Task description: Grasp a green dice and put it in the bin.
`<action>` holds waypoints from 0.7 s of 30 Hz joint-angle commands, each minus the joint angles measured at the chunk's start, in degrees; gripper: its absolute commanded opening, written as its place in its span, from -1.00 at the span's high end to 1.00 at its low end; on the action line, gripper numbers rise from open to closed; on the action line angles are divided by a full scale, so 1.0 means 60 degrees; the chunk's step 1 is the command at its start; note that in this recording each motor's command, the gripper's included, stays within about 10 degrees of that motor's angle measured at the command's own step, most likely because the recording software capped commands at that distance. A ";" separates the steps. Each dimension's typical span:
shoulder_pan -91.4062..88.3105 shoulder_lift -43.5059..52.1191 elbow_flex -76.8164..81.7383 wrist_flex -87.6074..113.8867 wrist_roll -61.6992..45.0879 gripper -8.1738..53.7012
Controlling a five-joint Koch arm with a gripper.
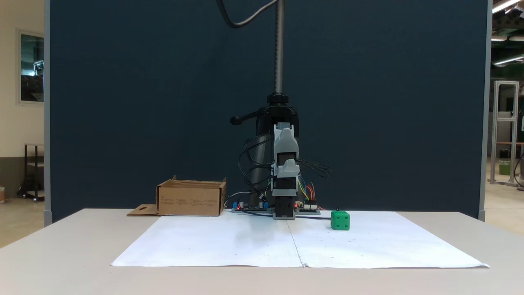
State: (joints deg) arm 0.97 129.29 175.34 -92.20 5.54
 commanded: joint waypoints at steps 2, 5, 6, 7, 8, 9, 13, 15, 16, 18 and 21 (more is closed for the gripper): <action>0.1304 0.1069 0.0601 0.1784 -0.0747 -0.66; 0.1289 0.1069 0.0601 0.3849 -0.0732 -0.66; 0.1289 0.1055 0.0601 0.4377 -0.0732 -0.66; 0.1289 0.1055 0.0601 0.5065 -0.0732 -0.66; 0.1289 0.1055 0.0601 0.5666 -0.0747 -0.66; 0.1289 0.1055 0.0601 0.5859 -0.0747 -0.66; 0.1289 0.1069 0.0586 0.5859 -0.0747 -0.66; 0.1304 0.1069 0.0322 0.6021 -0.0747 -0.66; 0.1318 0.1069 -0.0015 0.6460 -0.0747 -0.66; 0.1421 0.1069 -0.1406 0.8039 -0.0732 -0.66; 0.1436 0.1055 -0.3439 1.0163 -0.0308 -0.67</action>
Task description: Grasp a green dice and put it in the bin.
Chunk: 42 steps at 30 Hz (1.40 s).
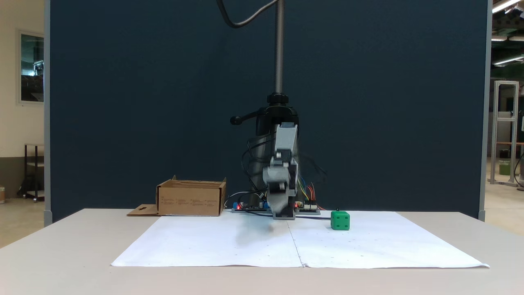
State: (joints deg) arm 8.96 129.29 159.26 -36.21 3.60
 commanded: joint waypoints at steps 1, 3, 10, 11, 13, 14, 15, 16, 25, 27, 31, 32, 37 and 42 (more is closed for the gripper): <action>0.0059 0.1055 -0.1479 0.1506 0.0220 -0.67; 0.0000 0.1040 -0.2710 0.2707 0.0674 -0.68; -0.1128 0.0791 -0.5566 0.7233 0.1538 -0.69; -0.1274 0.0674 -0.5728 0.7804 0.1655 -0.69; -0.1890 0.0571 -0.5815 0.8815 0.2124 -0.68; -0.2197 0.0483 -0.5830 0.9299 0.2446 -0.68; -0.2417 0.0425 -0.5830 0.9840 0.2944 -0.68; -0.2637 0.0410 -0.5845 1.0397 0.3322 -0.68; -0.6094 0.0220 -0.6123 1.4821 0.6237 -0.64; -0.6870 -0.0059 -0.6152 1.4810 0.6665 -0.63; -0.7998 -0.1318 -0.6255 1.4722 0.6753 -0.64; -0.8394 -0.1699 -0.6255 1.4722 0.6768 -0.65; -0.9858 -0.3281 -0.6606 1.4194 0.7485 -0.70; -1.0181 -0.3442 -0.7339 1.4165 0.7925 -0.69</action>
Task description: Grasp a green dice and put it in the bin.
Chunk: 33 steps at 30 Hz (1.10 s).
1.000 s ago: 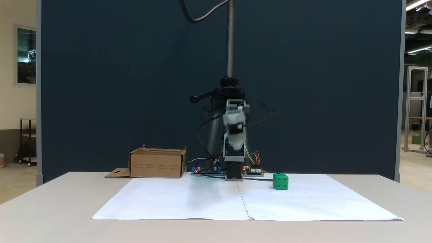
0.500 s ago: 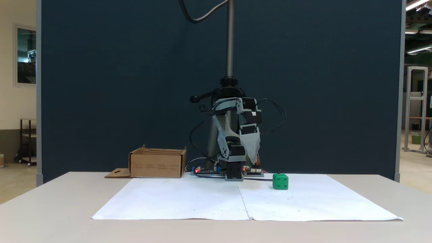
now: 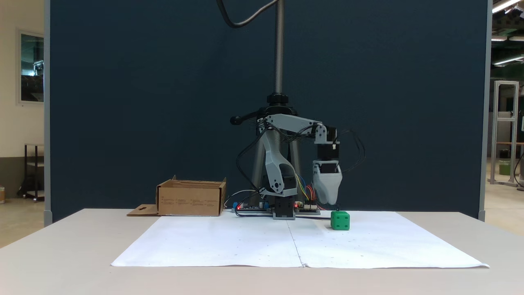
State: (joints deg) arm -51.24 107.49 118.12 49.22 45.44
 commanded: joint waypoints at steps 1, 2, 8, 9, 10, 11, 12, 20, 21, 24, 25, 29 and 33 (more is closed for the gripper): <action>-0.0161 0.0205 -0.0601 -0.0059 0.0981 -0.69; -0.0190 0.0205 -0.0659 -0.0059 0.1084 -0.68; -0.0176 0.0015 -0.0762 -0.0557 0.2707 -0.66; -0.0176 0.0000 -0.0762 -0.0542 0.2944 -0.66; -0.0176 -0.0044 -0.0762 -0.0542 0.3032 -0.66; -0.0176 -0.0117 -0.0762 -0.0557 0.3047 -0.66; -0.0176 -0.0278 -0.0762 -0.0557 0.3062 -0.66; -0.0220 -0.0601 -0.0571 -0.0542 0.3047 -0.66; -0.0249 -0.0615 -0.0498 -0.0542 0.3047 -0.66; -0.0366 -0.0542 -0.0249 -0.0542 0.3047 -0.66; -0.0425 -0.0498 -0.0176 -0.0542 0.3047 -0.66; -0.0806 -0.0234 0.0220 -0.0542 0.3076 -0.66; -0.0952 0.0205 0.0586 -0.0557 0.3354 -0.66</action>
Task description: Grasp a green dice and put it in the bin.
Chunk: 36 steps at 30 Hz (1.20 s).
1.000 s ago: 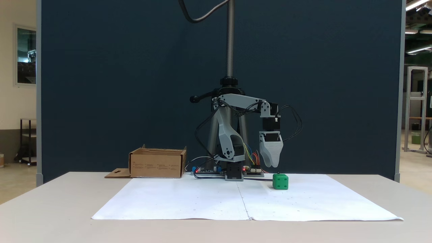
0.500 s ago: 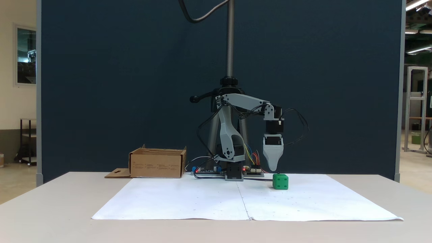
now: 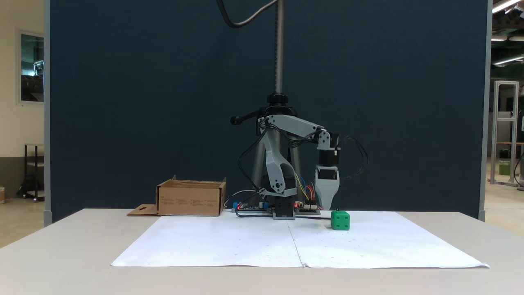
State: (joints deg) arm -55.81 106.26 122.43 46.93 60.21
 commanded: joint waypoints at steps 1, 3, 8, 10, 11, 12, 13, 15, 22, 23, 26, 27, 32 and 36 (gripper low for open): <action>-0.0190 0.0542 -0.0117 -0.0190 0.0981 -0.66; -0.0190 0.0601 -0.0015 -0.0439 0.1201 -0.66; -0.0190 0.0806 0.0498 -0.1406 0.2051 -0.63; -0.0190 0.0791 0.0513 -0.1494 0.2095 -0.63; -0.0190 0.0747 0.0513 -0.1611 0.2109 -0.63; -0.0190 0.0688 0.0513 -0.1699 0.2095 -0.63; -0.0190 0.0630 0.0513 -0.1743 0.2095 -0.63; -0.0190 0.0483 0.0513 -0.1904 0.2095 -0.62; -0.0483 -0.0396 0.0513 -0.2461 0.2095 -0.60; -0.0513 -0.0542 0.0513 -0.2490 0.2095 -0.60; -0.0542 -0.0879 0.0513 -0.2695 0.2080 -0.60; -0.0557 -0.0981 0.0513 -0.2739 0.2080 -0.60; -0.0688 -0.1421 0.0498 -0.2827 0.2065 -0.60; -0.0718 -0.1685 0.0469 -0.2944 0.1992 -0.60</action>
State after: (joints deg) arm -59.85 95.71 126.65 31.38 67.85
